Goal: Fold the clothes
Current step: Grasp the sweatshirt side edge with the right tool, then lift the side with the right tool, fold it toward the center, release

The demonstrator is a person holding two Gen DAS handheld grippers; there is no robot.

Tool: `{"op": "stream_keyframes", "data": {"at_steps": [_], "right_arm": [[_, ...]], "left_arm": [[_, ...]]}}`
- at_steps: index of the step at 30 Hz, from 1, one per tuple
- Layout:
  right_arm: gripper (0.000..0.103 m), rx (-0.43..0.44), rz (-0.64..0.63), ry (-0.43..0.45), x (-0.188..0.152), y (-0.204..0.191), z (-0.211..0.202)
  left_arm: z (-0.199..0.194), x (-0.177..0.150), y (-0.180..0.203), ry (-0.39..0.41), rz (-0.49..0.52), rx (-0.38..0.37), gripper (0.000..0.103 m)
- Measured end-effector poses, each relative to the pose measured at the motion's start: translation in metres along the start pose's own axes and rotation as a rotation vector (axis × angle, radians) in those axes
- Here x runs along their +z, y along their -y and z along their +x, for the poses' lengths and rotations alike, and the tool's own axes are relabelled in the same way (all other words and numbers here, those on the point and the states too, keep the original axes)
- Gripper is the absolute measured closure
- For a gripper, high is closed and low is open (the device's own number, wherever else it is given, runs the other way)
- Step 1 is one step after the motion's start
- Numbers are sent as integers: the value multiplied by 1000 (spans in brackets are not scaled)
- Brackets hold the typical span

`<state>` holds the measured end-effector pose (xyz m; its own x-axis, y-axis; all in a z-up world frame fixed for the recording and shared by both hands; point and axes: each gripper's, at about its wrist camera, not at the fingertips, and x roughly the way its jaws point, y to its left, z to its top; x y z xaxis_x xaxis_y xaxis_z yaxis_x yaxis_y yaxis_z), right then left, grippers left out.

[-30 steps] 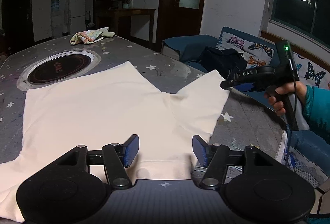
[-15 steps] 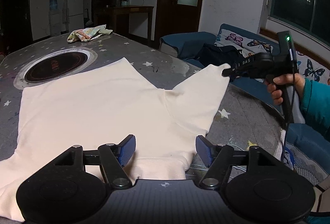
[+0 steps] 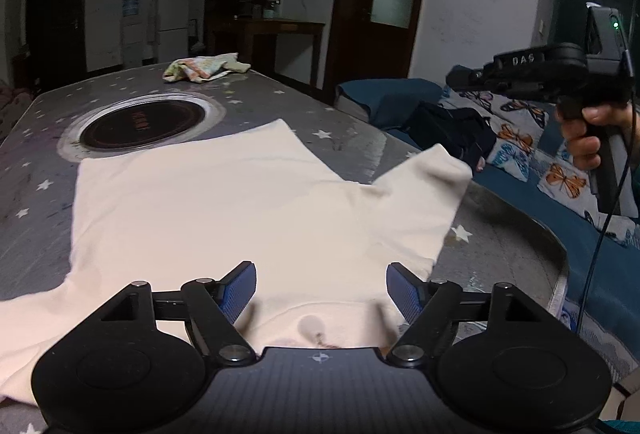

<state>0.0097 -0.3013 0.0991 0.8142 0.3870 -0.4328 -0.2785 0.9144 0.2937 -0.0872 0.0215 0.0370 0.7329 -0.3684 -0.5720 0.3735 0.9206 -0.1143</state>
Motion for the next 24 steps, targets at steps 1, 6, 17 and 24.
{"op": "stream_keyframes", "data": {"at_steps": [1,6,17,24], "right_arm": [[99,-20,3,-10,-1,1,4],[86,-130,91,-93,-23,30,22],[60,-270,282,-149,-66,102,41],[68,-145,522,-108,-81,138,37]], "left_arm": [[-2,-1,-1,3,-2,2,27],[-4,-3,-6,5,-6,11,23],[5,-2,-1,-20,-5,8,22],[9,-1,4,-36,9,12,21]]}}
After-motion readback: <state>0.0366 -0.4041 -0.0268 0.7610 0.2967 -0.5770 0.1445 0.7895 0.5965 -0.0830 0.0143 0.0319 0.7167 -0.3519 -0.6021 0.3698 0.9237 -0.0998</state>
